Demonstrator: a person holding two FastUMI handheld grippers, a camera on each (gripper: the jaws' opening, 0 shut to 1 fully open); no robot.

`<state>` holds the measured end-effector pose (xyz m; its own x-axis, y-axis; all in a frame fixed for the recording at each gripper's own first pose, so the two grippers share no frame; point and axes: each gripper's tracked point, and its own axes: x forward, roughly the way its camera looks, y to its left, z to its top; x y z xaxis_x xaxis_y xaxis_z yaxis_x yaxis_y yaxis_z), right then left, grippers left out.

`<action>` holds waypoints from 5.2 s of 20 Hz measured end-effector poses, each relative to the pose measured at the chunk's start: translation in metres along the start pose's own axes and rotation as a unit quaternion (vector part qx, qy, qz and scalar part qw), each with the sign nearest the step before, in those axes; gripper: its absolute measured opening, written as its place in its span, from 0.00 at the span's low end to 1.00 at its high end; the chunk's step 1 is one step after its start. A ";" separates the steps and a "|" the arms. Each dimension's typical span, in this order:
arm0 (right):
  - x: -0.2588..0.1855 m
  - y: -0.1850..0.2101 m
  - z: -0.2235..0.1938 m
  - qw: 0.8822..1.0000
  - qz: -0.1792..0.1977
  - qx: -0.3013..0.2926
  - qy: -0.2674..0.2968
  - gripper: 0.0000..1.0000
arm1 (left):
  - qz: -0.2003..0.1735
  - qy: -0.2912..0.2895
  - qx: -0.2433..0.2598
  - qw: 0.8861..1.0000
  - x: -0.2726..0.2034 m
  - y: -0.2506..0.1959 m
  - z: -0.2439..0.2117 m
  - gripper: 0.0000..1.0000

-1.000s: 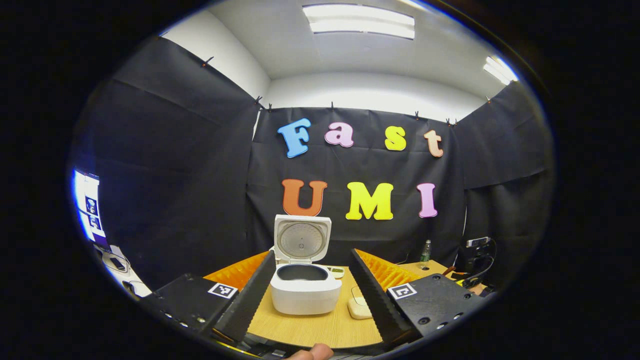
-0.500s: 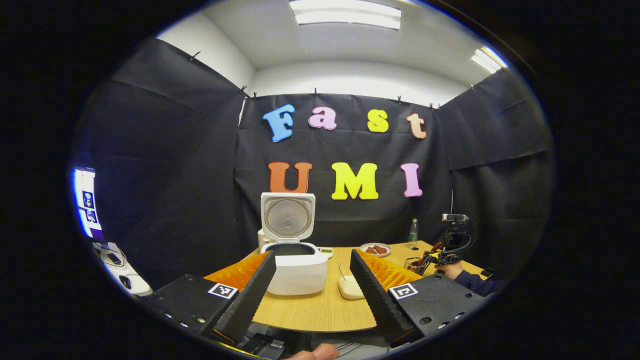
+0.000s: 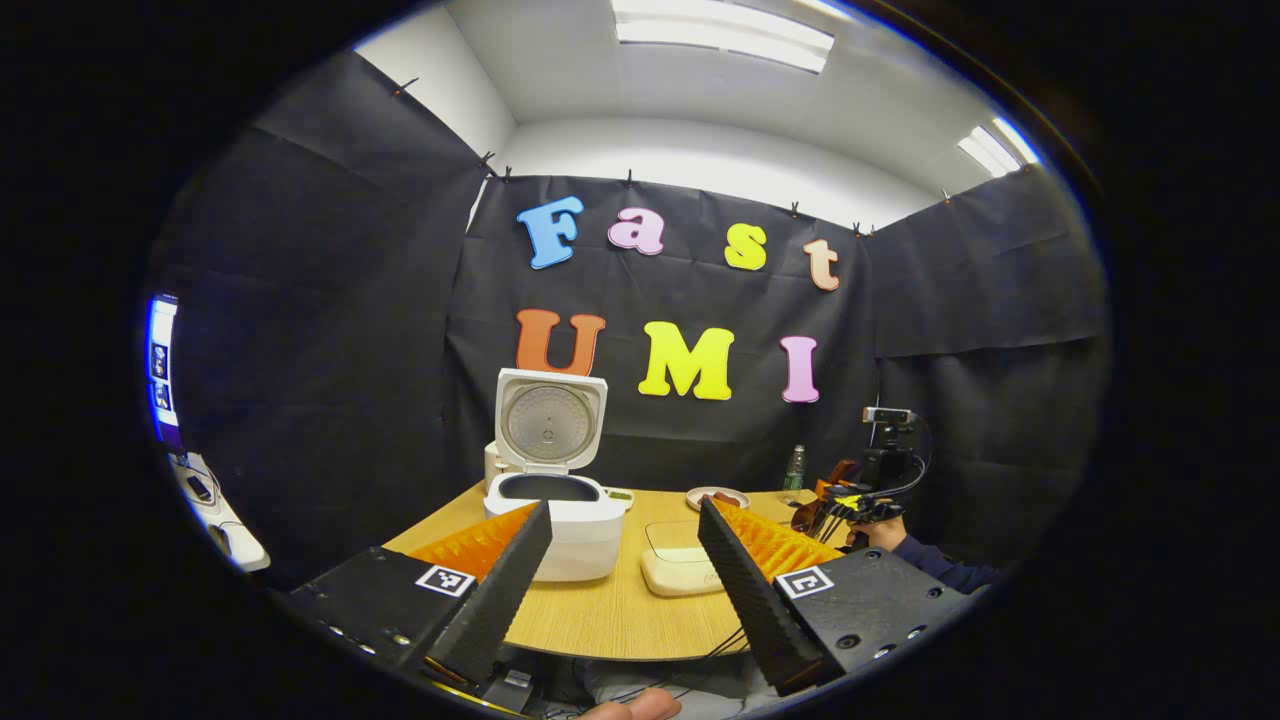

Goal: Close the left gripper, press the button to open the rice cooker; take a wooden spoon from the chopstick holder with the right hand, scoop a spoonful of rice and pour it into the rice cooker, then put the wooden spoon back into the chopstick holder.

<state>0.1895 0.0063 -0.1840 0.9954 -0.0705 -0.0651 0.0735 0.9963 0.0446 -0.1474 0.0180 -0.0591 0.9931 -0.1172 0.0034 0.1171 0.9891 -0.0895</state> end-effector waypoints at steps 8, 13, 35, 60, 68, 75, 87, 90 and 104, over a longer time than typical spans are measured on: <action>-0.023 0.063 0.041 0.998 0.035 -0.044 -0.038 0.14 | 0.015 0.013 0.003 1.000 0.004 0.006 -0.005 0.94; -0.021 0.126 0.025 0.995 0.074 -0.063 -0.022 0.14 | 0.033 0.016 0.008 0.999 0.004 0.017 -0.008 0.94; 0.030 0.231 -0.101 0.978 0.180 -0.025 0.103 0.14 | 0.013 0.001 0.025 1.000 -0.002 0.002 -0.001 0.94; 0.035 0.141 -0.043 0.730 0.225 0.622 0.171 0.13 | 0.010 0.040 0.037 0.998 0.021 -0.006 -0.021 0.94; 0.017 0.133 0.010 0.660 0.255 0.684 0.178 0.10 | 0.018 0.027 0.041 0.999 0.009 0.004 -0.011 0.94; 0.038 0.173 0.047 0.671 0.279 0.660 0.191 0.13 | 0.021 0.018 0.050 0.998 0.016 0.017 0.009 0.94; 0.099 0.308 0.102 0.753 0.352 0.522 0.192 0.13 | 0.091 0.019 0.056 0.994 0.039 0.085 0.025 0.94; 0.105 0.346 0.108 0.786 0.362 0.465 0.187 0.14 | 0.102 0.026 0.045 0.993 0.037 0.095 0.022 0.94; 0.119 0.441 0.109 0.912 0.353 0.191 0.078 0.14 | 0.119 0.039 0.041 0.991 0.024 0.114 0.014 0.94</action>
<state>0.3467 0.4319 -0.0639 0.7839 0.6204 -0.0256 -0.5372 0.6983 0.4731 -0.1098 0.1295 -0.0549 0.9894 0.1178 -0.0849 -0.1180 0.9930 0.0032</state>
